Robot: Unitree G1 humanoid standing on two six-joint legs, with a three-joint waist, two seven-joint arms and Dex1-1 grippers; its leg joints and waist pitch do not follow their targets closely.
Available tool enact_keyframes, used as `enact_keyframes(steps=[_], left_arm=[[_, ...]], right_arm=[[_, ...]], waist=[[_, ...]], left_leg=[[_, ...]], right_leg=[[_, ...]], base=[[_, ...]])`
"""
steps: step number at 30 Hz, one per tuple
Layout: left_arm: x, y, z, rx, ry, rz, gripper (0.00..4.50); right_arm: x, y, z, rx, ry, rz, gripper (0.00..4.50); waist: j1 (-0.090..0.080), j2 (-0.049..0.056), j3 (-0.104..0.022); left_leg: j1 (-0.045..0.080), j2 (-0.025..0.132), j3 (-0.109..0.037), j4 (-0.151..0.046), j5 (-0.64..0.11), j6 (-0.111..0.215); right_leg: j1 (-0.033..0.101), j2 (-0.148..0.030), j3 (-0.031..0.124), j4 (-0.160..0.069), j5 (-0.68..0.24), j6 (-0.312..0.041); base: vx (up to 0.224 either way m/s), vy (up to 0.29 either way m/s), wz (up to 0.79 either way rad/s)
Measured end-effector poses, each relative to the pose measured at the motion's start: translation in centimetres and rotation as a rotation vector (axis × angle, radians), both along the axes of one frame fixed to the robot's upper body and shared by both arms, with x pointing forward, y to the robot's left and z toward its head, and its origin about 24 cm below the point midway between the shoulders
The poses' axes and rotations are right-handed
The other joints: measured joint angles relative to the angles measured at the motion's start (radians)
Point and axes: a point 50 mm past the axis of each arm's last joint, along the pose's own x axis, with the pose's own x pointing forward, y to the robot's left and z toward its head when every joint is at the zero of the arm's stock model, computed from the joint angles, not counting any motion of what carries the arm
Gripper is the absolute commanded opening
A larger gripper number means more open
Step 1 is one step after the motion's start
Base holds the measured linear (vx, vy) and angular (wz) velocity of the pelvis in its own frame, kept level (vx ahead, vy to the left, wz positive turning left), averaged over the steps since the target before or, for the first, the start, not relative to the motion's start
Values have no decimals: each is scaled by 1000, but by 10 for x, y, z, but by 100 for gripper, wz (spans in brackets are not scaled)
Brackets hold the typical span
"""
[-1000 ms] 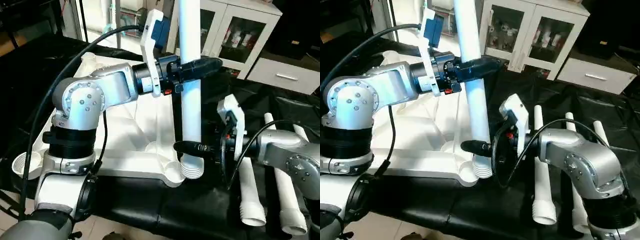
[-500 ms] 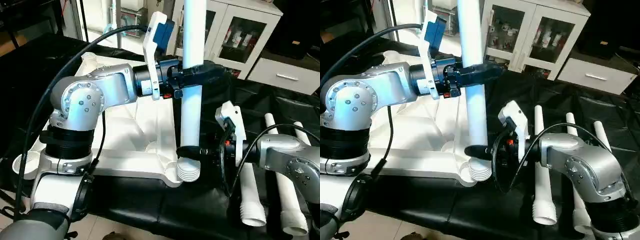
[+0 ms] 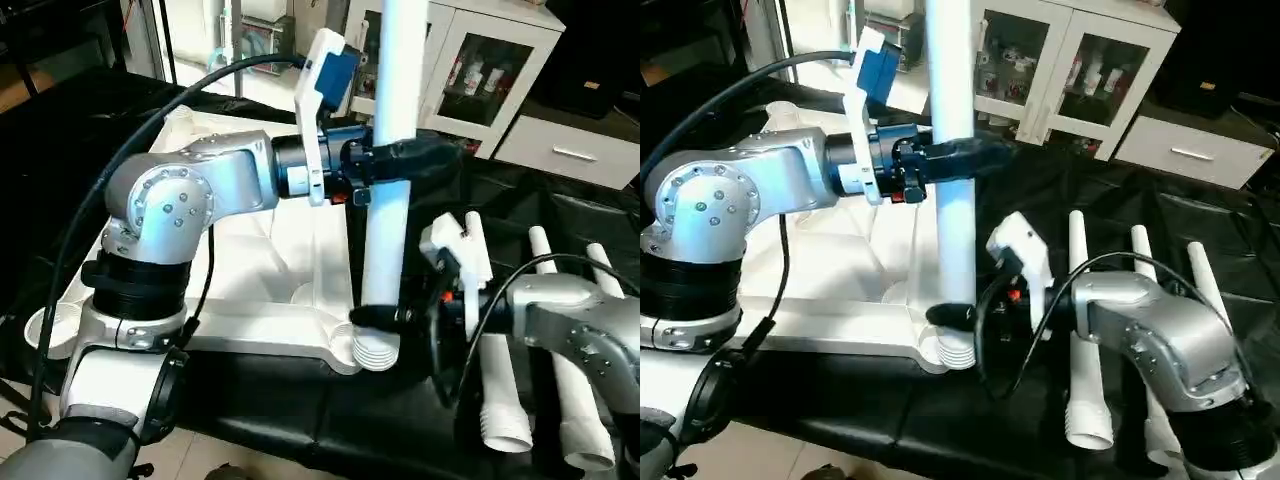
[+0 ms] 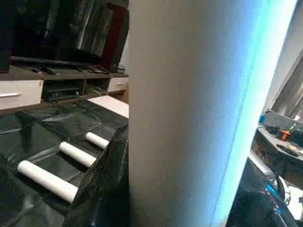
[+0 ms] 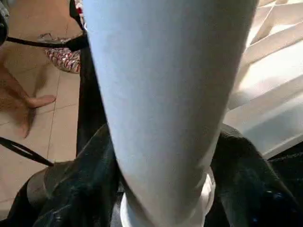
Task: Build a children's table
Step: Pick table leg
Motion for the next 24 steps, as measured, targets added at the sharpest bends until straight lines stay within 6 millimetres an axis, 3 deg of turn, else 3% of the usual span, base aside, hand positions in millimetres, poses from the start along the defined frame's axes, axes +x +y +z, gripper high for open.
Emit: enact_keyframes(steps=[5,14,24], left_arm=[[0,0,0,6,-2,-1,170],[0,0,-1,16,-6,-5,170],[0,-1,-1,14,-6,-7,169]], right_arm=[[0,0,0,-4,-2,-3,295],[-1,1,0,8,7,16,205],[-2,1,0,9,8,20,188]], waist=[[0,0,0],[0,1,1],[0,1,1]], left_leg=[[0,0,0,0,0,0],[0,0,0,0,0,0],[0,0,0,0,0,0]], right_leg=[[0,0,0,0,0,0],[0,0,0,0,0,0],[0,0,0,0,0,0]], base=[[0,0,0],[0,0,0],[0,0,0]])
